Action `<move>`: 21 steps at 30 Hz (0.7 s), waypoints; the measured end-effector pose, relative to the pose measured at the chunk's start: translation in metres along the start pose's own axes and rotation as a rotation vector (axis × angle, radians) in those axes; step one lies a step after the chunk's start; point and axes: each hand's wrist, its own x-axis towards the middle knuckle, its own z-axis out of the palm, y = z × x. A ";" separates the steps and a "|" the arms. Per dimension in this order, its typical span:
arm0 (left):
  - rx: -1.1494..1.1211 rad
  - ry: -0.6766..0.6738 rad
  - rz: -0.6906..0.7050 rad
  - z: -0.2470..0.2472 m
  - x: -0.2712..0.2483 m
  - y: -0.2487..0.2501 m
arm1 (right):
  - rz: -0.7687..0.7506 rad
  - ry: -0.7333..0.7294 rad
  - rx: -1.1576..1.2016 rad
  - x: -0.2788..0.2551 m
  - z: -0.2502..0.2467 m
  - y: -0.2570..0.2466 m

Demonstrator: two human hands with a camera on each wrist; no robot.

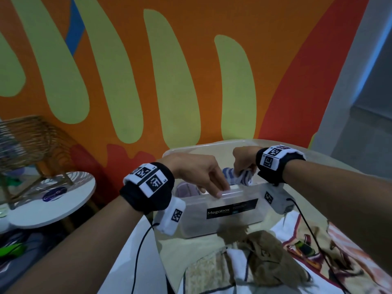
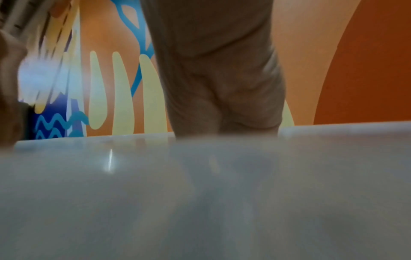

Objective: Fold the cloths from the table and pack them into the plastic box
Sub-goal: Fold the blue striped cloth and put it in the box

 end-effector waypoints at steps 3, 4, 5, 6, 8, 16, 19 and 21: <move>-0.069 0.015 -0.009 -0.001 0.005 -0.005 | 0.008 -0.119 0.041 0.003 0.008 -0.003; -0.058 0.027 -0.021 -0.002 0.009 -0.008 | 0.007 -0.169 0.028 0.002 0.010 -0.005; -0.021 0.043 -0.042 -0.004 0.012 -0.011 | 0.009 -0.215 0.012 0.001 0.012 -0.007; 0.032 0.063 -0.066 -0.005 0.016 -0.014 | 0.003 -0.242 0.010 0.001 0.014 -0.008; 0.119 0.108 -0.110 -0.007 0.021 -0.016 | -0.010 -0.254 0.044 0.004 0.016 -0.008; 0.219 0.158 -0.195 -0.014 0.030 -0.002 | -0.120 -0.247 0.259 -0.017 -0.012 -0.002; 0.233 0.178 -0.189 -0.015 0.028 0.013 | -0.173 -0.224 0.191 -0.046 -0.024 0.004; 0.248 0.197 -0.178 -0.013 0.023 0.028 | -0.204 -0.160 0.159 -0.071 -0.031 0.011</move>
